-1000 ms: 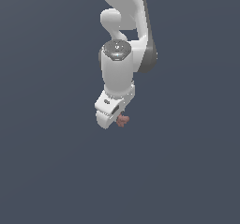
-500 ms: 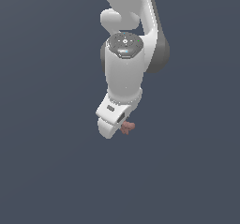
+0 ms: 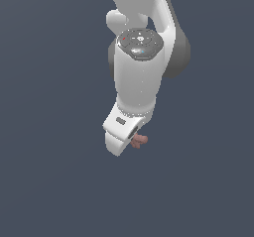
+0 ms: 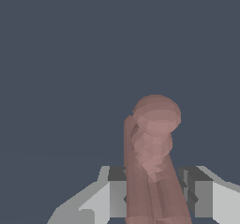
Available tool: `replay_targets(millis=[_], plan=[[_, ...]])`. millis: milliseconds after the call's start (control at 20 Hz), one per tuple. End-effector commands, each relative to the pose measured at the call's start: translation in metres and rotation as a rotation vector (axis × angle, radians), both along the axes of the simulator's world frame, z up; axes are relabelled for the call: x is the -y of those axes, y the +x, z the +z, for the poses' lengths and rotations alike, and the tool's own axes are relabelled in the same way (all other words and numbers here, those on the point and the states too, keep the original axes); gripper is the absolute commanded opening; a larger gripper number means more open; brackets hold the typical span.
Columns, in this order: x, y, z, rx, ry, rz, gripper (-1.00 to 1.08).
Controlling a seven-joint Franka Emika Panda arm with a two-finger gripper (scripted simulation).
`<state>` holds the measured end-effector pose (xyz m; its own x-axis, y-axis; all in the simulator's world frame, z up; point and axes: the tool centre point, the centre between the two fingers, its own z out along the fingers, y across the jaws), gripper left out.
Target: Pick up the object and move it to a goal position.
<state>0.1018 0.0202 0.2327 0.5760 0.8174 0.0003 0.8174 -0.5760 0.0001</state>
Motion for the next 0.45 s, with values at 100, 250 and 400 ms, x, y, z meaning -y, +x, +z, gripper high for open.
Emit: replay_targets(millis=[100,250,400], plan=[[-0.002,0.0075,0.0047,0.0,0.0,0.0,-1.0],[-0.0026,0.0099,0.0061,0.0,0.0,0.0,-1.0],[-0.0027,0.0107,0.0065,0.0,0.0,0.0,-1.0]])
